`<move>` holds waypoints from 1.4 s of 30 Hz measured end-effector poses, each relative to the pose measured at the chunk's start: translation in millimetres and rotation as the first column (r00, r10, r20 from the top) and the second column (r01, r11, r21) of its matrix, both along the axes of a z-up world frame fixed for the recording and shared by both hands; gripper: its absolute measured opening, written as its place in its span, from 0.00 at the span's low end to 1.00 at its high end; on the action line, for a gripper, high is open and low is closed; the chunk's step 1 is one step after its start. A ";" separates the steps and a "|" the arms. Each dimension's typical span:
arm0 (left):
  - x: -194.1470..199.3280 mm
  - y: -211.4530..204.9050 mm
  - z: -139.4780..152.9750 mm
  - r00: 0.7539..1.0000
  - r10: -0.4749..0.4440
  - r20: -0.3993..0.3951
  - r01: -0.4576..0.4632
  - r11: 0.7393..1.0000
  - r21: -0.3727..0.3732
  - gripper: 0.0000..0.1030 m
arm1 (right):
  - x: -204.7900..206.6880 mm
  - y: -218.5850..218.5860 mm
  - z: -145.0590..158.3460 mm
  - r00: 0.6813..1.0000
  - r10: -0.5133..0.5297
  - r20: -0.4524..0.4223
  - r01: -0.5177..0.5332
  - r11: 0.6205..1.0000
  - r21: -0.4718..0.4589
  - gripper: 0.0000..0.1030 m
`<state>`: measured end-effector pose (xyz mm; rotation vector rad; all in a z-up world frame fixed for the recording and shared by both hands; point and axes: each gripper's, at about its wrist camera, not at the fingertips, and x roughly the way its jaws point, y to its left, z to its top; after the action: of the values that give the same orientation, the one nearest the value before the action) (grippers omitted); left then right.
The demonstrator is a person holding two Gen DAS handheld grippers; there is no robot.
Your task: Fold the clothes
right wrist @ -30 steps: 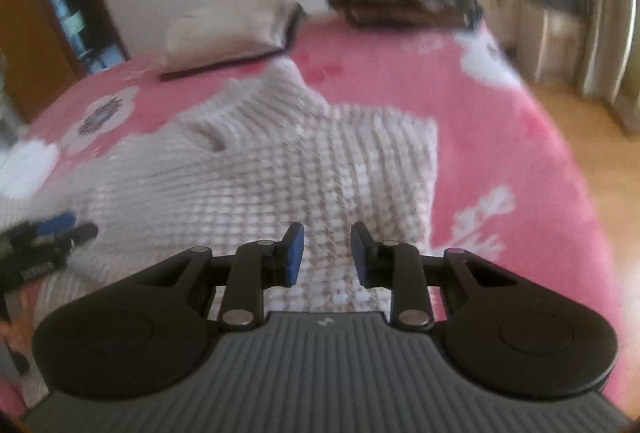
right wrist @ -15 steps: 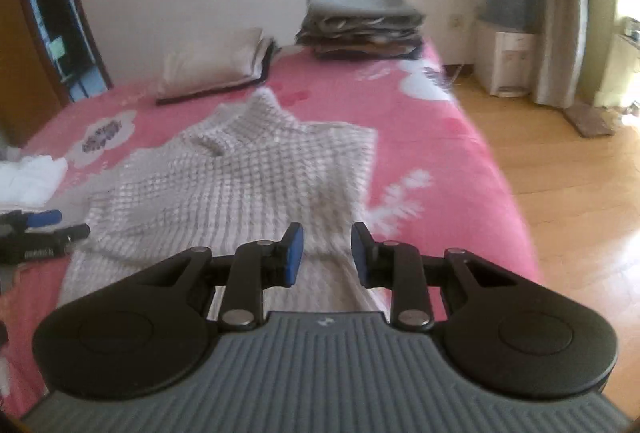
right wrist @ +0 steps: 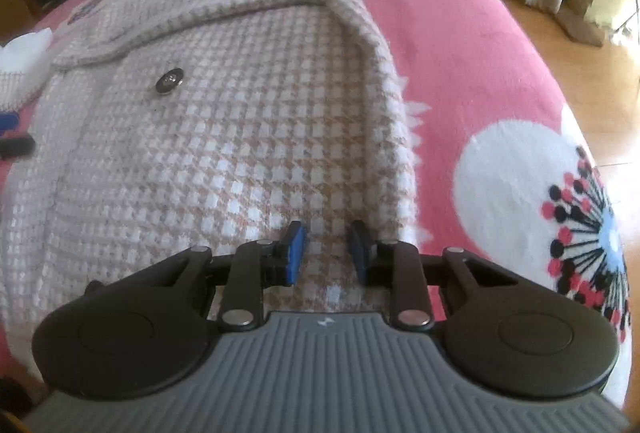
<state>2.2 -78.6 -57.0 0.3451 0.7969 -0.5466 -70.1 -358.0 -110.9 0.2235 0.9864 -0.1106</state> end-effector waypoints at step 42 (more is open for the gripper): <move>-48.1 -16.3 -60.5 0.969 0.004 -0.247 -0.002 1.000 0.007 1.00 | -29.2 23.6 4.3 0.992 -0.125 -0.009 0.125 0.984 0.124 0.60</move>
<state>-45.9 -94.8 -117.5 0.2845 1.0397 -0.5913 -99.3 -334.4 -106.6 0.3994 0.9810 -0.1639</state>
